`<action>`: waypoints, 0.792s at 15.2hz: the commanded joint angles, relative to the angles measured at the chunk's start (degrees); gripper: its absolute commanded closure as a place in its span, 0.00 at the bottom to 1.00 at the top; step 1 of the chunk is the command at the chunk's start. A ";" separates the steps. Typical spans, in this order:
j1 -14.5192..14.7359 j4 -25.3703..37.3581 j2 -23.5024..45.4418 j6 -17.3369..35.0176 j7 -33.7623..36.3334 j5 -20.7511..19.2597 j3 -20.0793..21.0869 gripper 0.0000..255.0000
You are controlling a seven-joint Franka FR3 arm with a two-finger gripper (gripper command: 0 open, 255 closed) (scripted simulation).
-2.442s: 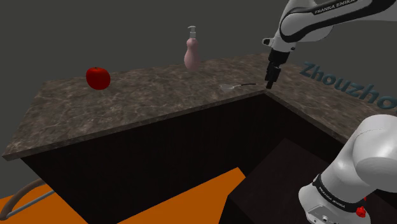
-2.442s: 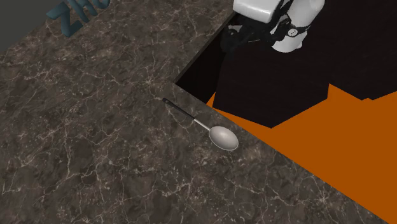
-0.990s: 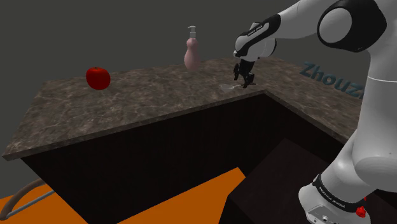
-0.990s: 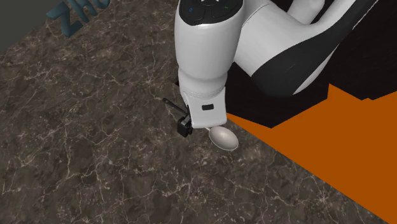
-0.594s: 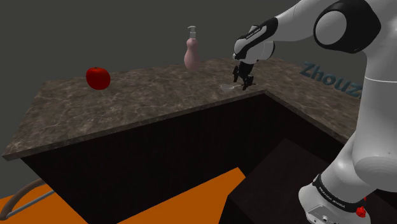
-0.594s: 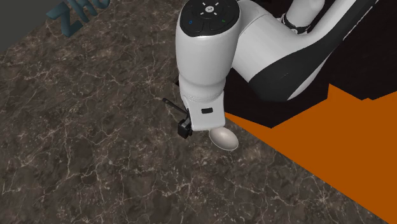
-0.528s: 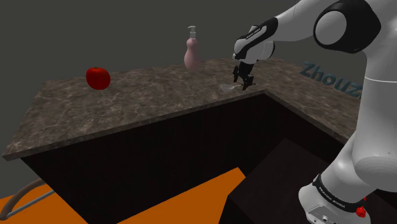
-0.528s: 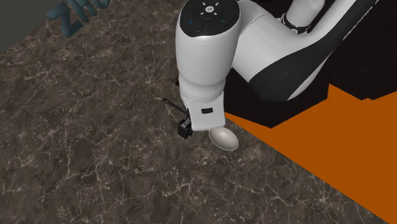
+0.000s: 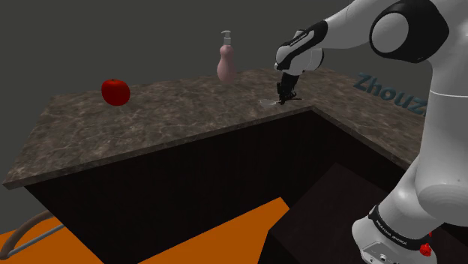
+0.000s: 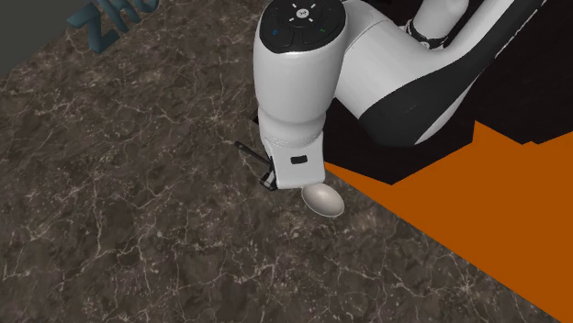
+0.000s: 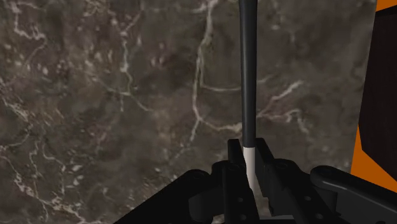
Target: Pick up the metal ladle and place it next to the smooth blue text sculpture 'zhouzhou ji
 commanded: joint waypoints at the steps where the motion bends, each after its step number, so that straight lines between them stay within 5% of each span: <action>1: 0.00 0.00 0.00 0.00 0.00 0.00 0.00 1.00; 12: 0.86 2.20 -3.15 -4.88 1.85 -2.59 -1.23 1.00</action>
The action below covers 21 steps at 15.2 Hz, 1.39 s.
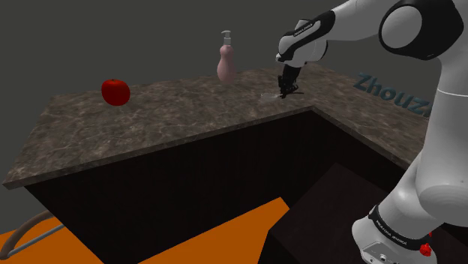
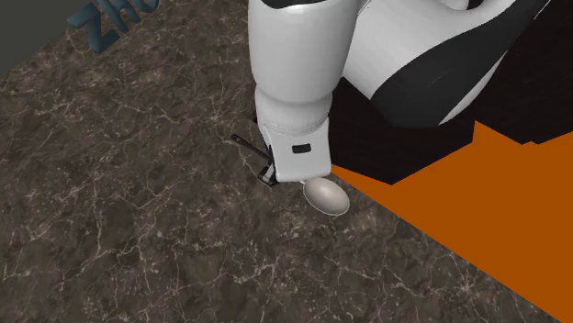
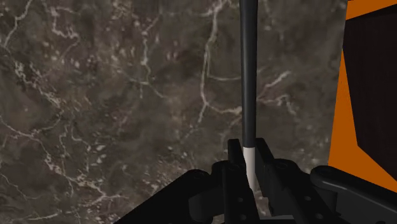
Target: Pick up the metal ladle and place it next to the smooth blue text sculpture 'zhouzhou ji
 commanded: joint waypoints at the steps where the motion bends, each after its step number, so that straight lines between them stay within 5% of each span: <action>1: 0.07 0.76 -0.60 -1.29 0.30 -0.53 -0.26 1.00; 21: 0.77 10.47 -5.33 -14.86 3.41 -4.55 -1.74 1.00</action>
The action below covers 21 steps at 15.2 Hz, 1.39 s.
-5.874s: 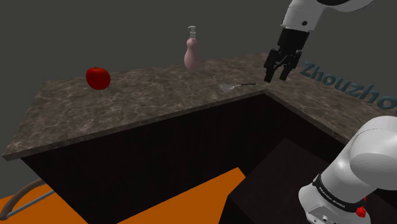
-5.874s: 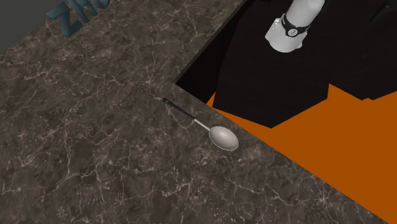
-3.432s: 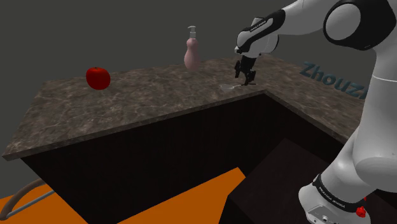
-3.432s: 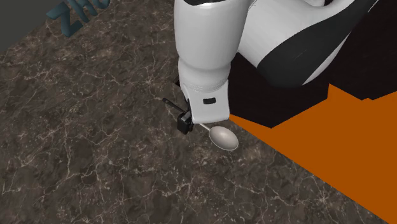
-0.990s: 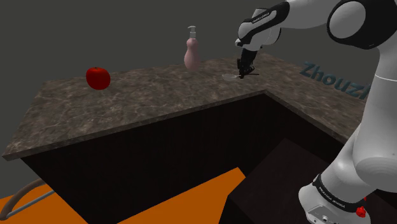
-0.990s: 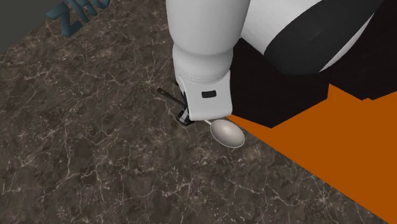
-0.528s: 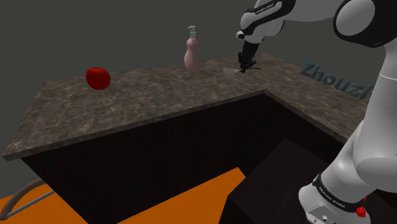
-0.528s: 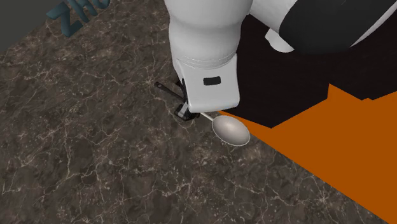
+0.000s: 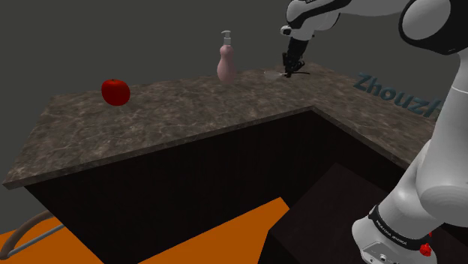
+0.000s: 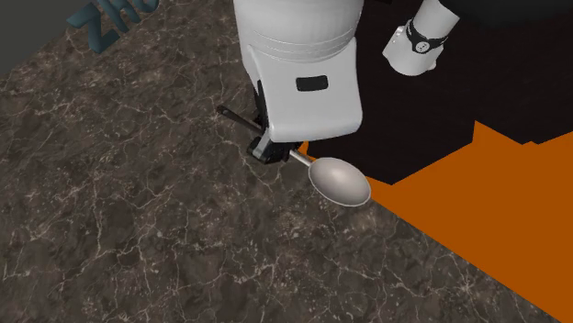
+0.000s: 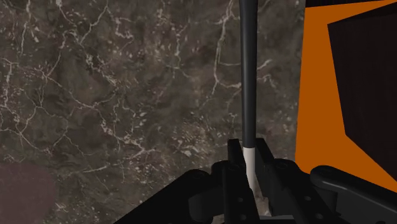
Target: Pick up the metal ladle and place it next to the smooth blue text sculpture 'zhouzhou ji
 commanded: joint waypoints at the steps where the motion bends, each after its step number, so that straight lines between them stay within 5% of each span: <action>1: -0.13 1.49 -0.06 -1.56 0.09 -0.12 -0.09 1.00; 4: -0.18 3.16 -0.25 -3.38 0.30 -0.33 -0.18 1.00; 21: -6.33 -20.86 -24.43 0.39 -9.65 -13.90 -7.46 1.00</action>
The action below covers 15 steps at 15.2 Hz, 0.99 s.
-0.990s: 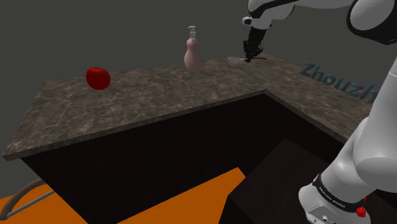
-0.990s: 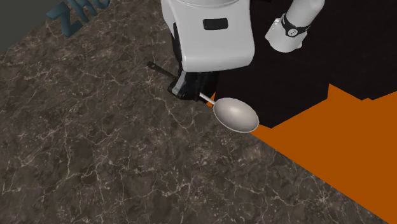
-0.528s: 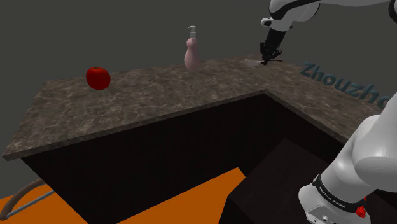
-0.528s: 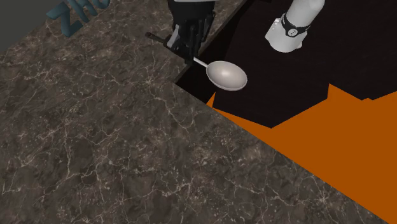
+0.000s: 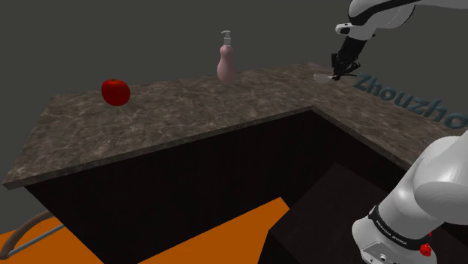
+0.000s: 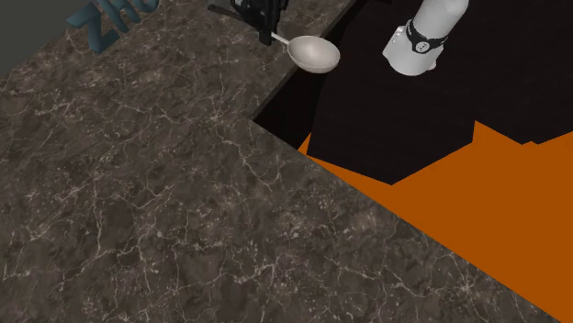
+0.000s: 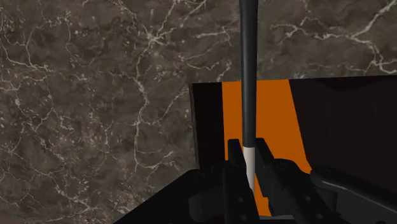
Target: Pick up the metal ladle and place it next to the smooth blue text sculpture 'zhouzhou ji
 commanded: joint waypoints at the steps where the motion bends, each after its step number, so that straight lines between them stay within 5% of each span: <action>1: -1.24 -1.49 -2.14 -0.24 -1.65 -1.44 -0.99 1.00; 15: -9.62 -4.95 -11.23 -3.23 -15.99 -8.72 -10.43 1.00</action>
